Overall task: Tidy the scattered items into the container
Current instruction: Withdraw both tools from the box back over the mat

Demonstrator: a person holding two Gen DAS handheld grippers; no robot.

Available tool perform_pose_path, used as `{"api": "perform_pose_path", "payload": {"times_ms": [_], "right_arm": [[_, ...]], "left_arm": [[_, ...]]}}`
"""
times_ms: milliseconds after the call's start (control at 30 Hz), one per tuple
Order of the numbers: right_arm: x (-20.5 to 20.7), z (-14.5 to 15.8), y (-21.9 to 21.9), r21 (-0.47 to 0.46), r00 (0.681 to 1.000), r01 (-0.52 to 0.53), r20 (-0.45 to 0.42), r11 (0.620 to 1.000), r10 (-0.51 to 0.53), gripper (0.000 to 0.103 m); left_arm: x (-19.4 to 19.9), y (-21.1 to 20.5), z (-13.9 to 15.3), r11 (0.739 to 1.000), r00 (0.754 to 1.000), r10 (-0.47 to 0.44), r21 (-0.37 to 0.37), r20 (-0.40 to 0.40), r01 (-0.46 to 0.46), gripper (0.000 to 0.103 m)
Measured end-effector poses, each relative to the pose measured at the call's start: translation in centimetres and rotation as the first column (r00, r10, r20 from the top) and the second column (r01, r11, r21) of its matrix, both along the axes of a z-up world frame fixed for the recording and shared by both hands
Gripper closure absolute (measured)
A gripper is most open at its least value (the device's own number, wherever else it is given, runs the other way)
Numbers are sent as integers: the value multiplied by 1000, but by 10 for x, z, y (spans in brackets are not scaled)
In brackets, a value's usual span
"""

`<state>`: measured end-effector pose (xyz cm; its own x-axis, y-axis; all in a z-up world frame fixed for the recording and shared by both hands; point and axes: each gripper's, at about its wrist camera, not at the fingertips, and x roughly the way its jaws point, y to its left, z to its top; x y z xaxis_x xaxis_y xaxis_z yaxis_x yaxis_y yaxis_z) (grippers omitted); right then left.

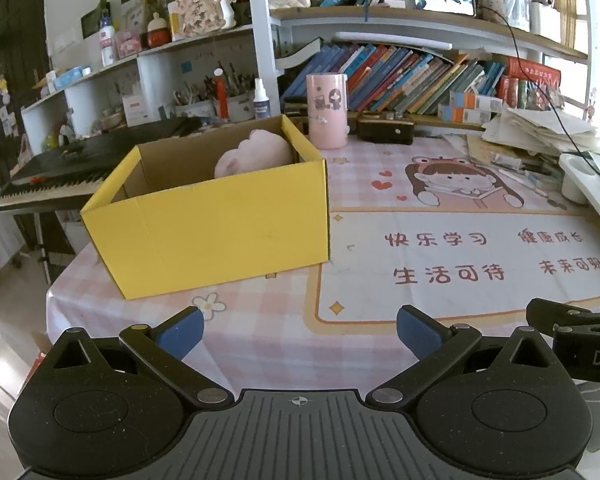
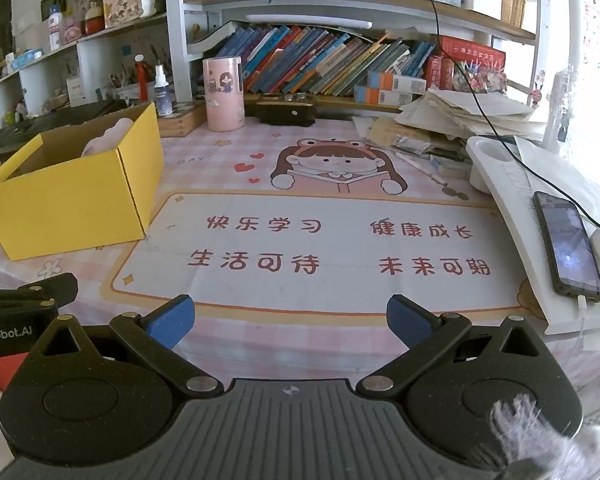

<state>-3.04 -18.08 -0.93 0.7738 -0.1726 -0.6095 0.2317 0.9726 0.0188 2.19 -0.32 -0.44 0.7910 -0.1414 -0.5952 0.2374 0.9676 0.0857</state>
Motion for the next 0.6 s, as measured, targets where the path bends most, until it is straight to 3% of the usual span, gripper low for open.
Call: {"api": "perform_pose_path", "payload": {"times_ms": [400,600], "right_arm": [[-1,-2,0,7,1000,-11,-7,1000,11,0],[-1,-2,0,6,1000,-9,-6,1000,9,0]], "left_arm": [[-6,-1,4,1000,999,-3,-7,43,3,0],[-3,0,4,1000,1000,3,-11,29,-3,0]]}}
